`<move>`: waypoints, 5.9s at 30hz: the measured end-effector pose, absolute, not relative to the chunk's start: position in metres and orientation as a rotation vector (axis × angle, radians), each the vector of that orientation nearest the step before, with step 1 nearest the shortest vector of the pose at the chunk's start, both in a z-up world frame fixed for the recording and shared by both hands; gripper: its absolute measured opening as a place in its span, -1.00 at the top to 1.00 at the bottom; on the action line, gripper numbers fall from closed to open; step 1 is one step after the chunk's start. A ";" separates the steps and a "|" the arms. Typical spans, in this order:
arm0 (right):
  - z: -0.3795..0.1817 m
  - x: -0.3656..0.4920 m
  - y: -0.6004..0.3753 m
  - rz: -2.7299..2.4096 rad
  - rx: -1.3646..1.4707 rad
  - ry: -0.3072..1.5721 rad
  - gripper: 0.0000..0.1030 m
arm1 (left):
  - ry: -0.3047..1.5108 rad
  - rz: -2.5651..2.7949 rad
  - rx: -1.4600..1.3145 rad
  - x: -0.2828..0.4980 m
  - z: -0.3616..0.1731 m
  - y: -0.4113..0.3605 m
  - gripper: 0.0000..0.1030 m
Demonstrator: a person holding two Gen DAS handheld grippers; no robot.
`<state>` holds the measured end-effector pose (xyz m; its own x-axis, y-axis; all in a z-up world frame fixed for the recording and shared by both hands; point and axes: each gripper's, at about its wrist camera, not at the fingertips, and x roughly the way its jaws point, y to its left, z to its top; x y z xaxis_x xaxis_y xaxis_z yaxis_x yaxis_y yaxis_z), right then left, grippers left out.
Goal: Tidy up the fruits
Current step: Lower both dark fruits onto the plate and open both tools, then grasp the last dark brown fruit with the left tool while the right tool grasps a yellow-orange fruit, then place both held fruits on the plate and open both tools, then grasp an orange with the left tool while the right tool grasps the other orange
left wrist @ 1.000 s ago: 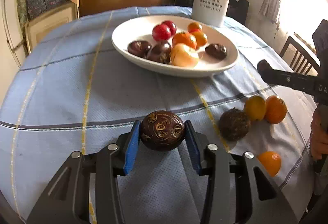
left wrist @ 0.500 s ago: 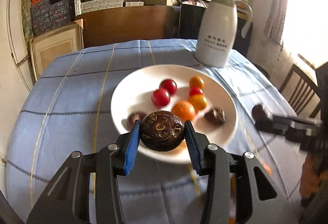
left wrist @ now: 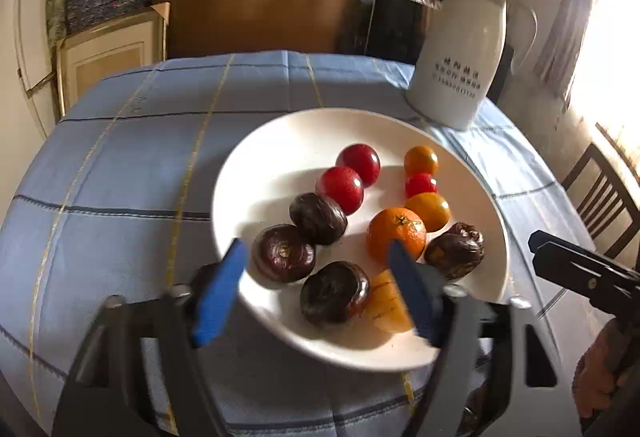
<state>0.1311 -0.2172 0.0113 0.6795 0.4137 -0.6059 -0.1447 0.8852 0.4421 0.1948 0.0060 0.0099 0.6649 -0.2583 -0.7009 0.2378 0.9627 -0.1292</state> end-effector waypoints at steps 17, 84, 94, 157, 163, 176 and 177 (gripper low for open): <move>-0.004 0.088 -0.306 0.209 0.645 0.700 -0.58 | 0.703 -0.402 0.245 0.056 -0.007 -0.034 -0.83; -0.027 0.044 -0.142 0.429 -0.410 0.791 0.04 | 0.900 -0.300 0.079 0.108 -0.040 0.008 0.18; -0.026 0.037 -0.146 0.474 -0.375 0.776 0.27 | 0.900 -0.297 0.114 0.106 -0.042 0.003 0.18; -0.026 0.086 -0.326 0.232 0.787 0.738 -0.77 | 0.710 -0.381 0.167 0.007 -0.008 -0.030 -0.90; -0.024 0.086 -0.323 0.245 0.778 0.755 -0.78 | 0.729 -0.428 0.174 -0.002 -0.012 -0.040 -0.90; -0.024 0.086 -0.320 0.252 0.771 0.774 -0.78 | 0.821 -0.496 0.241 -0.005 -0.028 -0.068 -0.09; -0.024 0.086 -0.319 0.253 0.771 0.775 -0.78 | 0.841 -0.505 0.244 -0.003 -0.031 -0.070 -0.09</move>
